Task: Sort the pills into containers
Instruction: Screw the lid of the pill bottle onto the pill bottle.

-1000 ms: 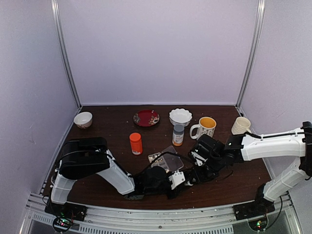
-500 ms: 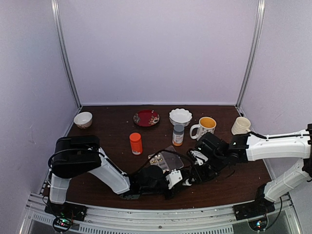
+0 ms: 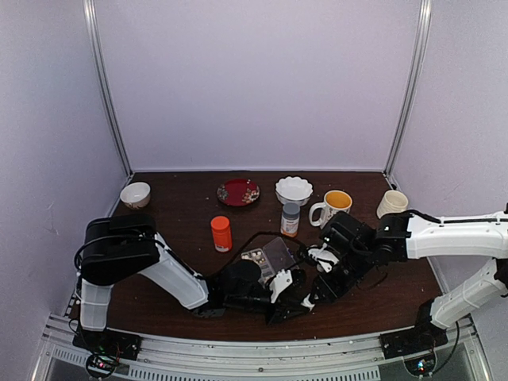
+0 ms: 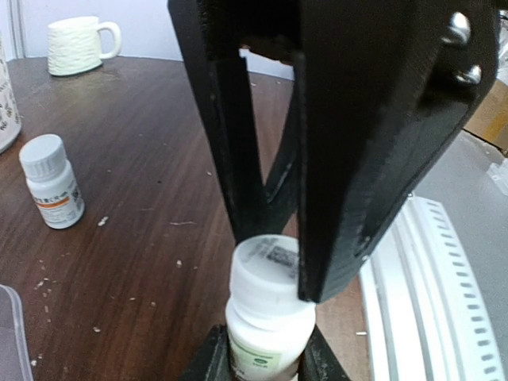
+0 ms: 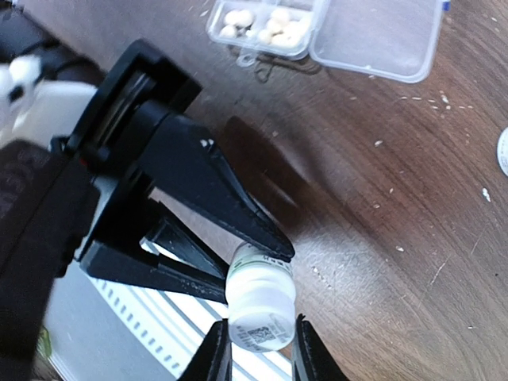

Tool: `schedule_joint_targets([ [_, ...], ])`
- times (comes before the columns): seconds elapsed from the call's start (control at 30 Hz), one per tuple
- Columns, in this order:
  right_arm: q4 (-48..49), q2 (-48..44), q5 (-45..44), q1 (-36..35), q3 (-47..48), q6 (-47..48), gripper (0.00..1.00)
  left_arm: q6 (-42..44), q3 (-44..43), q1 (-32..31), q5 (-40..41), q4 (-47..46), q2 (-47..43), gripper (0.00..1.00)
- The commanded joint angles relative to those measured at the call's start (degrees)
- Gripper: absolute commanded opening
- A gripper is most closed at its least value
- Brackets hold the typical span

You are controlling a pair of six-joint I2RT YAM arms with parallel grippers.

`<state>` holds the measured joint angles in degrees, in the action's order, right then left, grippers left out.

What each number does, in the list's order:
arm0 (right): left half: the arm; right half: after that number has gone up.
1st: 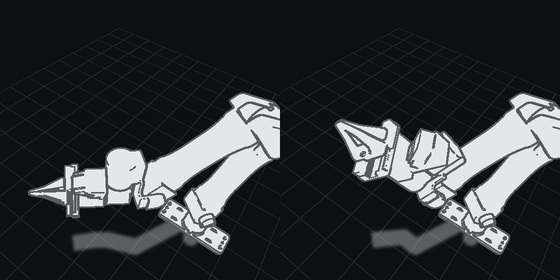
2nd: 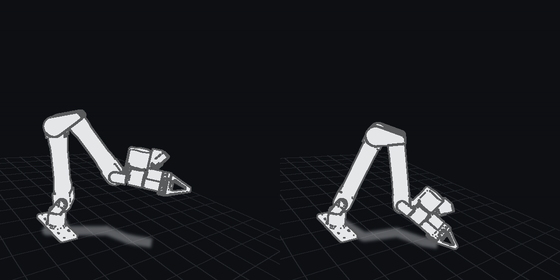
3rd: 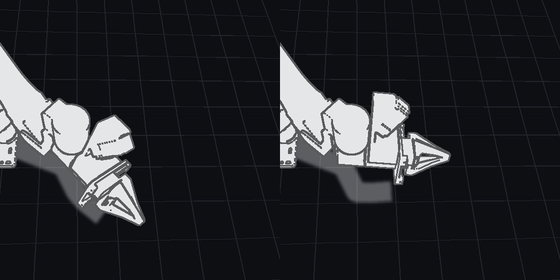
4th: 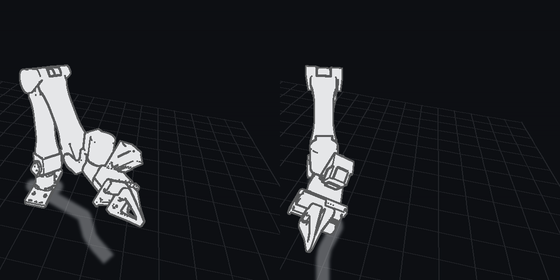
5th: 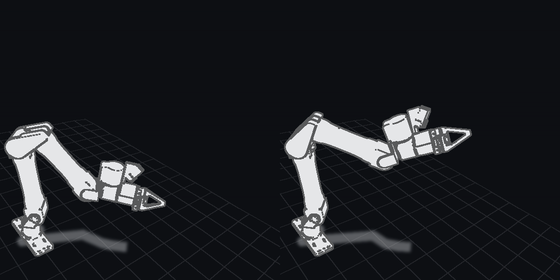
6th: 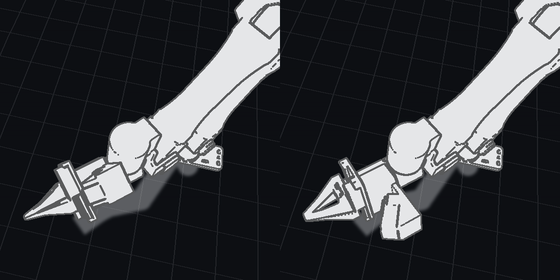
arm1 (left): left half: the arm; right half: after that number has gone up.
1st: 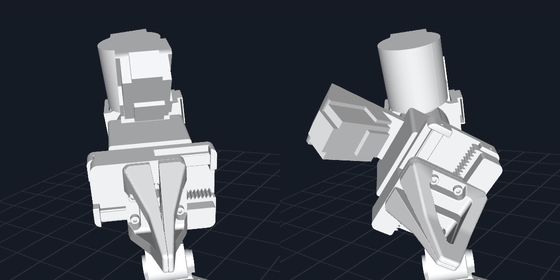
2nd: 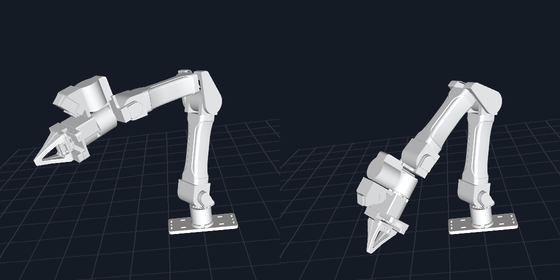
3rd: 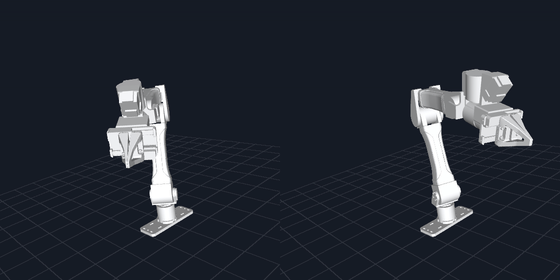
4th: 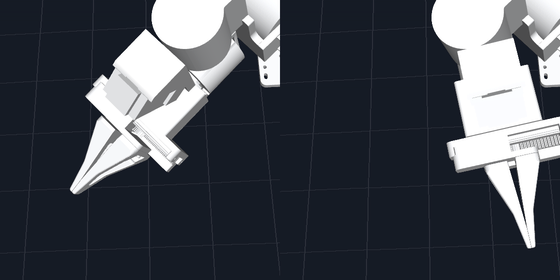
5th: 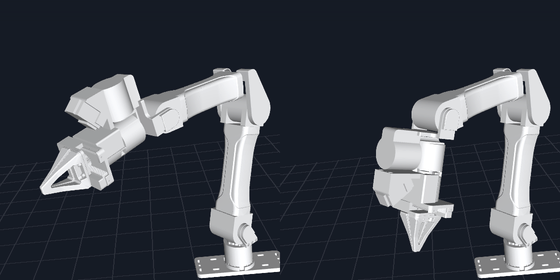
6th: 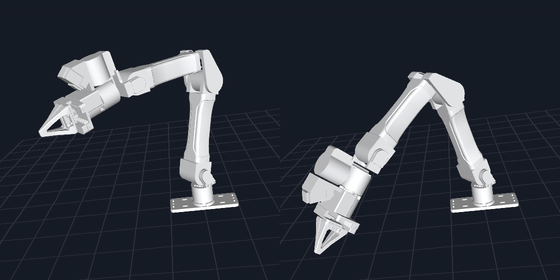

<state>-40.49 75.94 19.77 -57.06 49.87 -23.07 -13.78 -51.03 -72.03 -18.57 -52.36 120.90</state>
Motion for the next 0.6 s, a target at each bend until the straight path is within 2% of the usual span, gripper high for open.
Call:
schedule_joint_targets([
  [0.0, -6.5, 1.8, -3.1, -0.2, 1.2, 6.6, 0.24, -2.5, -2.0, -0.3, -8.6, -5.4, -4.6, 0.02],
  [0.2, -5.8, 2.5, -3.0, -0.2, 1.9, 3.5, 0.23, 0.8, -1.3, -0.3, -4.0, -0.4, -7.4, 0.01],
  [0.4, -4.2, 1.9, -2.1, -0.3, 1.8, 1.0, 0.29, 3.4, -2.2, -0.4, -3.6, 4.0, -9.3, 0.02],
  [0.47, -3.7, 1.7, -1.8, -0.3, 1.6, 0.3, 0.35, 3.8, -2.2, -0.5, -3.1, 4.6, -9.6, 0.02],
  [0.57, -3.7, 1.5, -2.0, -0.2, 1.5, -0.3, 0.35, 4.2, -2.2, -0.5, -2.8, 5.2, -9.7, 0.02],
])
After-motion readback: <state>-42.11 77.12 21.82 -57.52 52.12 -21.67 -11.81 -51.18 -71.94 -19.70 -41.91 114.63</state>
